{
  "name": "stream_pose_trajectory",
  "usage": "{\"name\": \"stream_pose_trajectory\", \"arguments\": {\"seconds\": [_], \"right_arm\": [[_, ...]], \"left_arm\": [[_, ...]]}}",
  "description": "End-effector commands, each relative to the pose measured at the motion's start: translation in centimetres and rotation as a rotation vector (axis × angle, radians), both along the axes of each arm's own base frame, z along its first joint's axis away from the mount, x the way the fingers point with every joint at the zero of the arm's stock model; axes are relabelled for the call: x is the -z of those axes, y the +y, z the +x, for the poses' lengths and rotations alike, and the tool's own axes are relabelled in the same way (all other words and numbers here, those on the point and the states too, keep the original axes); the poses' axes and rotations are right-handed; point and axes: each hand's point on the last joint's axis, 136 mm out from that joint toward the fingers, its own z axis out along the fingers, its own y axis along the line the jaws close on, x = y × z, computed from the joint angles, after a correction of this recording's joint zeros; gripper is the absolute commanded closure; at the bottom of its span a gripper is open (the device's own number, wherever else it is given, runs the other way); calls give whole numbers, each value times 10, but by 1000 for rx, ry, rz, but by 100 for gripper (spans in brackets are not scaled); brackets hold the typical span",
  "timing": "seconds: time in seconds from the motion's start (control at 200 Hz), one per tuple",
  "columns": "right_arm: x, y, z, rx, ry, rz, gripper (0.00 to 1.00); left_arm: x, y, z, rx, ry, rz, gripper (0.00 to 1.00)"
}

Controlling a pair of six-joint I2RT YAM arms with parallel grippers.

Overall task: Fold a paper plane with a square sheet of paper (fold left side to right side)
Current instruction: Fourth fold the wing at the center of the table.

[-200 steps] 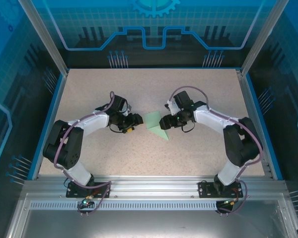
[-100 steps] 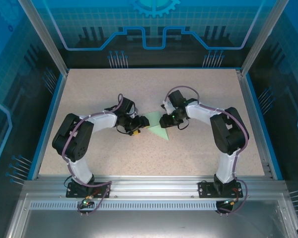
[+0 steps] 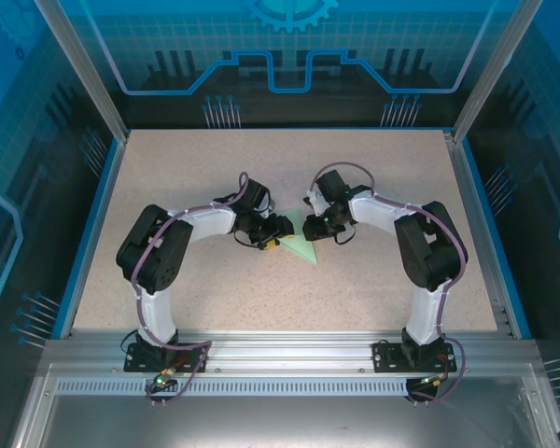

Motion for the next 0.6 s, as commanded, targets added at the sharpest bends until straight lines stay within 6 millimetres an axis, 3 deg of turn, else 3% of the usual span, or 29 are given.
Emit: {"name": "stream_pose_trajectory", "arguments": {"seconds": [0.0,0.175,0.385,0.595], "right_arm": [[3,-5,-1,7,17,-17,73],[-3,-11,2,17,-24,-34,66],[-35,-28,-2,24,-170,-48,44],[-49,-21,-23,-49,-241,-20,41]], "left_arm": [[-6,-11,7,14,0,-20,50],[-8,-12,7,18,-5,-10,61],[-14,-12,10,12,-19,-10,69],[-17,-14,14,12,-32,-3,73]]}}
